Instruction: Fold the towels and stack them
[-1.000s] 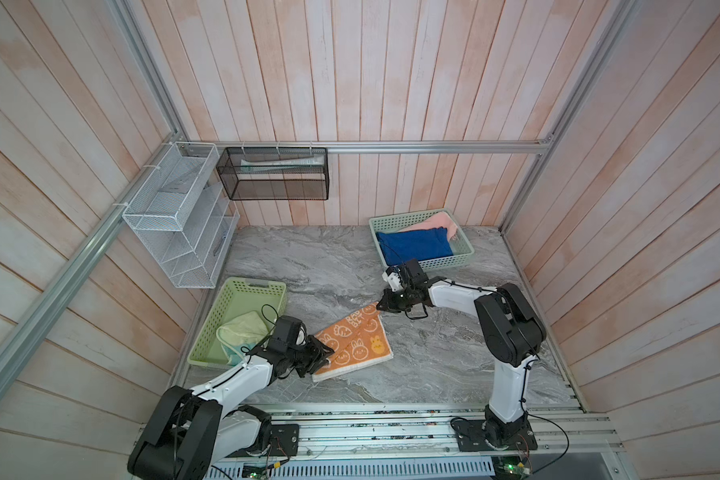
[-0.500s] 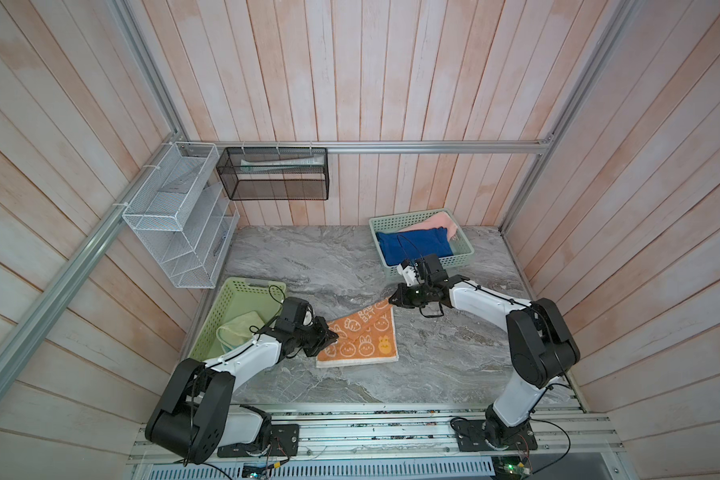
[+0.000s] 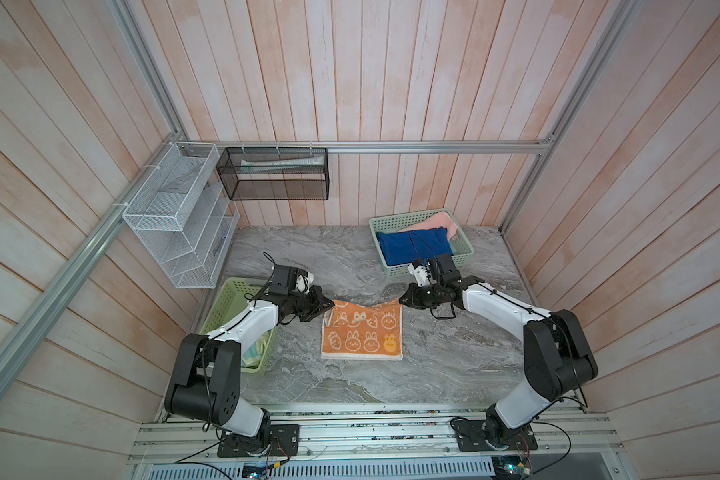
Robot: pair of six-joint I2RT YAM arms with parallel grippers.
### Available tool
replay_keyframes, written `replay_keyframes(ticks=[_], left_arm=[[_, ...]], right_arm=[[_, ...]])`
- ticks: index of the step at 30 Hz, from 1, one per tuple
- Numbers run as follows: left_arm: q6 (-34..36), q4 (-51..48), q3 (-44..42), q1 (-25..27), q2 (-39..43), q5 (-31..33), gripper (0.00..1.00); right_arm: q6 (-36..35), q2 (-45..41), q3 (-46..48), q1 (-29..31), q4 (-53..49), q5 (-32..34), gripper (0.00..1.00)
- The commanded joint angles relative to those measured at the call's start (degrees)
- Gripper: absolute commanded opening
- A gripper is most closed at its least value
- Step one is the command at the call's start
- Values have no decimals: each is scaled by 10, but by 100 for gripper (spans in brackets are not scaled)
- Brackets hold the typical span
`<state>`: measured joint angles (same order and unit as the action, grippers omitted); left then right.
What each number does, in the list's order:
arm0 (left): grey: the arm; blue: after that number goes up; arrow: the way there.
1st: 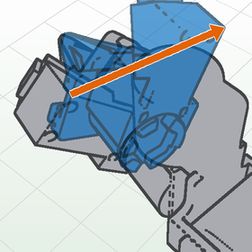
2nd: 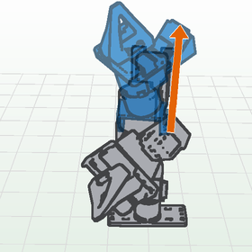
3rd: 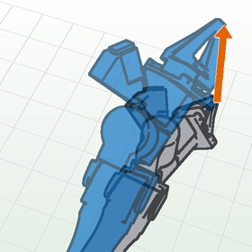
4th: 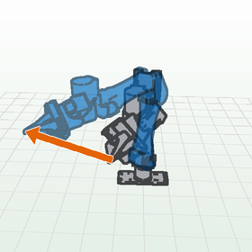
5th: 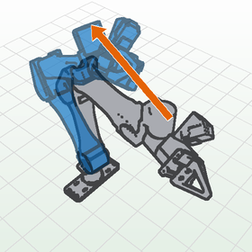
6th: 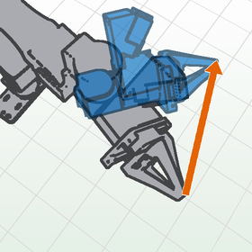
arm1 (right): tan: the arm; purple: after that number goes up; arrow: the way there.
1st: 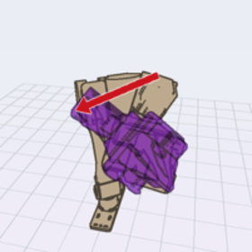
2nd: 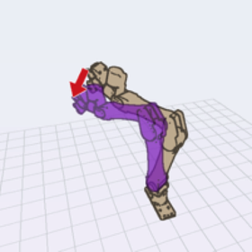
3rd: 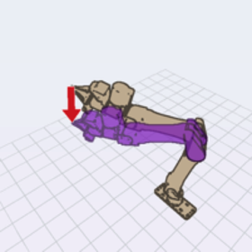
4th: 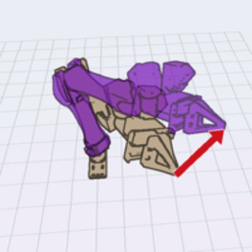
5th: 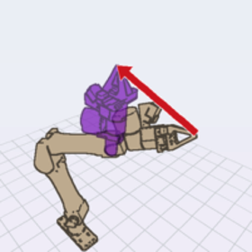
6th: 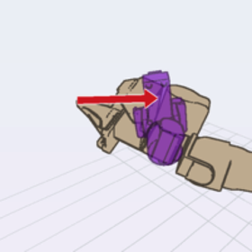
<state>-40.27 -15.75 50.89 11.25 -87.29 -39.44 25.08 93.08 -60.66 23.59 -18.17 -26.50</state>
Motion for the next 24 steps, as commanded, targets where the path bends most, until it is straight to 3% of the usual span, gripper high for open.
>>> replay_keyframes(ticks=[1,13,24], left_arm=[[61,-27,0,-13,7,-32,0],[97,-37,-92,-26,67,-37,0],[145,-110,-62,-41,62,-34,0]], right_arm=[[23,-27,25,12,-5,0,0],[130,-65,168,91,88,0,0],[128,-67,161,101,58,0,0]])
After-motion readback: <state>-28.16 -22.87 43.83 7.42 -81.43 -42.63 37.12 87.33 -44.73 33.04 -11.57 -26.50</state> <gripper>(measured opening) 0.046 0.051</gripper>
